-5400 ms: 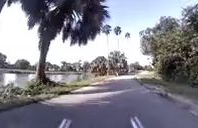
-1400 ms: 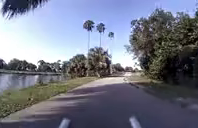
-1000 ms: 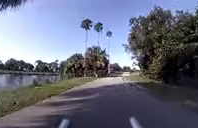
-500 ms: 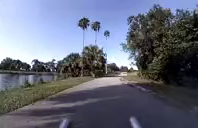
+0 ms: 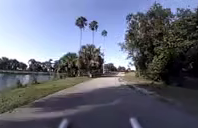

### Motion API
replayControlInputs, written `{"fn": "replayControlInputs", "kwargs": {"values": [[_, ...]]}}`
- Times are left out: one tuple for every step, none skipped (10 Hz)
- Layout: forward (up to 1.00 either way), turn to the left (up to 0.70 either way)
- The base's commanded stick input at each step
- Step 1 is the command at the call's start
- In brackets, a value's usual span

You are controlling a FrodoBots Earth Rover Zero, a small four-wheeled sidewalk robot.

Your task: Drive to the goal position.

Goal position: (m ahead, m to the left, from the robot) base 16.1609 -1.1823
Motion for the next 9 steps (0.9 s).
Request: {"fn": "replayControlInputs", "kwargs": {"values": [[0.85,0.00],[0.85,0.00],[0.85,0.00],[0.85,0.00],[0.85,0.00],[0.85,0.00],[0.85,0.00],[0.85,0.00],[0.85,0.00]]}}
